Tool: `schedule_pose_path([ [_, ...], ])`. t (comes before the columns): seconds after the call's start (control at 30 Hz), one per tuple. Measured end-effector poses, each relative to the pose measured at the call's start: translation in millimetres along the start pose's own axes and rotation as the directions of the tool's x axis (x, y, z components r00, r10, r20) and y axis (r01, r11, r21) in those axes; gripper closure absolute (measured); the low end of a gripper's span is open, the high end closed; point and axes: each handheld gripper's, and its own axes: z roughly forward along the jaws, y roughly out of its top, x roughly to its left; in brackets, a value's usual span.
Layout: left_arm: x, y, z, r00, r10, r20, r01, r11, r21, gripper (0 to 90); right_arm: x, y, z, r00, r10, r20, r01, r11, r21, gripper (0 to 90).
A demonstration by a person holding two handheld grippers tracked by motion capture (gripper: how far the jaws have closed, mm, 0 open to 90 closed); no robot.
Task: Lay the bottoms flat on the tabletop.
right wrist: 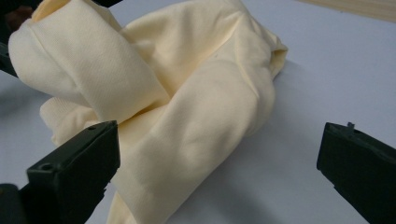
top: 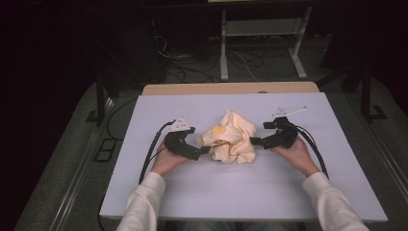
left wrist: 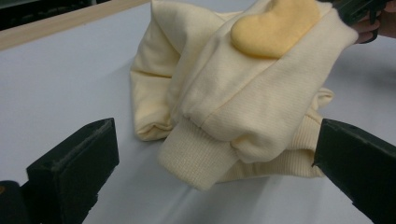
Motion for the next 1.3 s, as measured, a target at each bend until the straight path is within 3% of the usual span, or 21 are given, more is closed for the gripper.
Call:
schedule_pose_path([
  [0.2, 2.3, -3.4, 8.0, 0.9999, -0.014, 0.001, 0.014, 0.9996, 0.024, 0.1, 2.6, -1.7, 6.4, 0.9991, -0.001, -0.043, 0.002, 1.000, 0.011, 10.4],
  [0.37, 8.1, -6.3, 9.4, 0.9991, -0.037, 0.022, 0.036, 0.9990, 0.026, 11.8, 5.3, -3.4, 11.7, 0.9977, -0.010, -0.068, 0.012, 0.999, 0.031, 14.3],
  [0.63, 9.0, -7.3, 11.5, 0.9990, -0.020, 0.040, 0.019, 0.9997, 0.016, 29.0, 7.3, -5.9, 17.0, 0.9982, -0.034, -0.050, 0.037, 0.997, 0.061, 21.7],
  [0.87, 8.9, -7.3, 11.2, 0.9996, -0.009, 0.025, 0.009, 0.9999, 0.014, 42.5, 9.3, -6.8, 18.3, 0.9955, -0.050, -0.080, 0.056, 0.996, 0.076, 50.4],
  [0.9, 8.3, -7.3, 11.2, 0.9998, 0.000, 0.021, 0.000, 0.9998, 0.019, 42.5, 9.3, -6.8, 18.3, 0.9955, -0.050, -0.080, 0.056, 0.996, 0.076, 50.4],
  [0.93, 7.5, -7.1, 10.8, 0.9999, 0.008, 0.015, -0.009, 0.9997, 0.025, 44.9, 9.8, -6.1, 17.3, 0.9953, -0.051, -0.083, 0.057, 0.996, 0.072, 59.3],
  [1.0, 6.5, -6.3, 9.4, 0.9997, 0.022, 0.010, -0.022, 0.9995, 0.024, 46.8, 9.8, -5.8, 16.5, 0.9954, -0.051, -0.081, 0.057, 0.996, 0.073, 62.8],
  [1.07, 5.7, -5.2, 7.8, 0.9989, 0.046, -0.009, -0.045, 0.9987, 0.025, 53.0, 8.0, -5.5, 15.2, 0.9948, -0.041, -0.093, 0.048, 0.996, 0.074, 69.7],
  [1.1, 5.1, -4.6, 7.1, 0.9982, 0.056, -0.020, -0.056, 0.9982, 0.024, 61.1, 6.2, -5.5, 14.0, 0.9950, -0.026, -0.097, 0.034, 0.996, 0.080, 74.9],
  [1.17, 4.8, -3.3, 5.8, 0.9964, 0.068, -0.049, -0.067, 0.9974, 0.024, 64.9, 5.6, -5.6, 13.3, 0.9950, -0.022, -0.097, 0.030, 0.996, 0.081, 76.3],
  [1.2, 5.4, -2.1, 4.9, 0.9966, 0.063, -0.053, -0.062, 0.9979, 0.021, 71.0, 5.2, -5.4, 12.3, 0.9956, -0.017, -0.092, 0.025, 0.997, 0.079, 77.9],
  [1.3, 7.2, 2.3, 2.3, 0.9975, 0.044, -0.054, -0.043, 0.9989, 0.018, 74.1, 6.0, -4.5, 10.5, 0.9959, -0.017, -0.089, 0.024, 0.997, 0.080, 79.0],
])
